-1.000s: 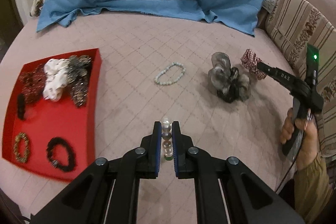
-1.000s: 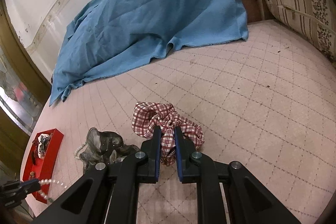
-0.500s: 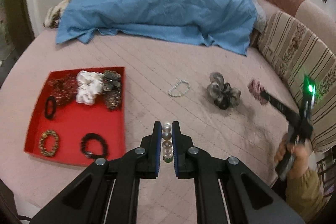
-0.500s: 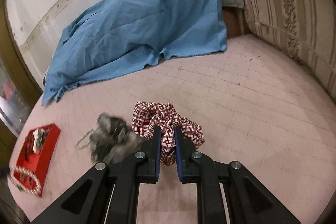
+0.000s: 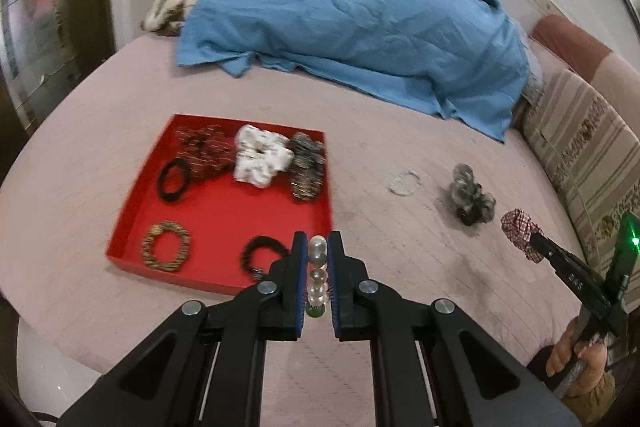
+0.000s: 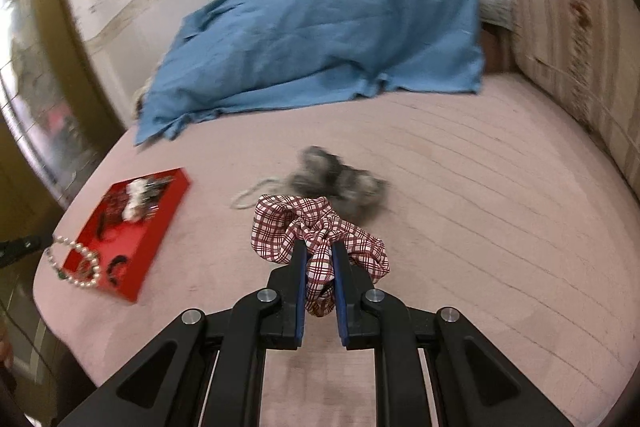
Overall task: Organize jewelry
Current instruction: 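Carry pearl bracelet and plaid scrunchie into the red tray and open both tools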
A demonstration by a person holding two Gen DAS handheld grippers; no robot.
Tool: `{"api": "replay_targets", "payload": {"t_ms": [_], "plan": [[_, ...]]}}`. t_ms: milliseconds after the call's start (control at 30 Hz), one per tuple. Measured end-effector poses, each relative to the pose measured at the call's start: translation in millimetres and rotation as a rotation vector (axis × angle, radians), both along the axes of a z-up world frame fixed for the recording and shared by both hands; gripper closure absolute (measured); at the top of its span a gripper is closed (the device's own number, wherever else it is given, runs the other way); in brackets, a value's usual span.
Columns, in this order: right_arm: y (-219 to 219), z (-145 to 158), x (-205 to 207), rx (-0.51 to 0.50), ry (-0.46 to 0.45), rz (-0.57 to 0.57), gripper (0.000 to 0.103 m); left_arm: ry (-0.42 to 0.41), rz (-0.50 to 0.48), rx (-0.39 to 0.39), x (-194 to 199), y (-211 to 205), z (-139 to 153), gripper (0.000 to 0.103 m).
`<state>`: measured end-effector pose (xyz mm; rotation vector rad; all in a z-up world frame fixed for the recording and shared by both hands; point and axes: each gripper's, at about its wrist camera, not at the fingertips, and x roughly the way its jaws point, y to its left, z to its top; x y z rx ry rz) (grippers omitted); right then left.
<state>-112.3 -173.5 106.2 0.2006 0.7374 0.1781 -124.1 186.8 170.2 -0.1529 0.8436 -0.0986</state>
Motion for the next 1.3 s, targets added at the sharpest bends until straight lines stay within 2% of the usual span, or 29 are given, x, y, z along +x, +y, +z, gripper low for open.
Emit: {"api": "replay_targets", "payload": {"t_ms": [300, 400, 600, 733, 933, 1300], "plan": [[90.5, 14.3, 3.5, 0.016, 0.014, 0.217, 0.09, -0.033, 0.069, -0.027, 0.2, 50.3, 14.2, 0.094], [123.1, 13.0, 4.0, 0.026, 0.036, 0.295, 0.09, -0.033, 0.074, -0.035, 6.2, 60.9, 12.8, 0.094], [183.2, 15.5, 8.1, -0.021, 0.033, 0.407, 0.09, -0.019, 0.058, -0.045, 27.7, 69.0, 5.9, 0.094], [208.2, 12.0, 21.8, -0.03, 0.054, 0.438, 0.09, -0.008, 0.037, -0.066, 45.9, 69.7, -1.9, 0.094], [233.4, 0.4, 51.5, -0.024, 0.108, 0.437, 0.09, 0.052, 0.011, -0.144, 79.9, 76.0, -27.7, 0.094], [272.1, -27.4, 105.4, -0.061, 0.173, 0.446, 0.09, 0.145, 0.056, -0.138, 91.3, 97.9, -77.0, 0.094]]}}
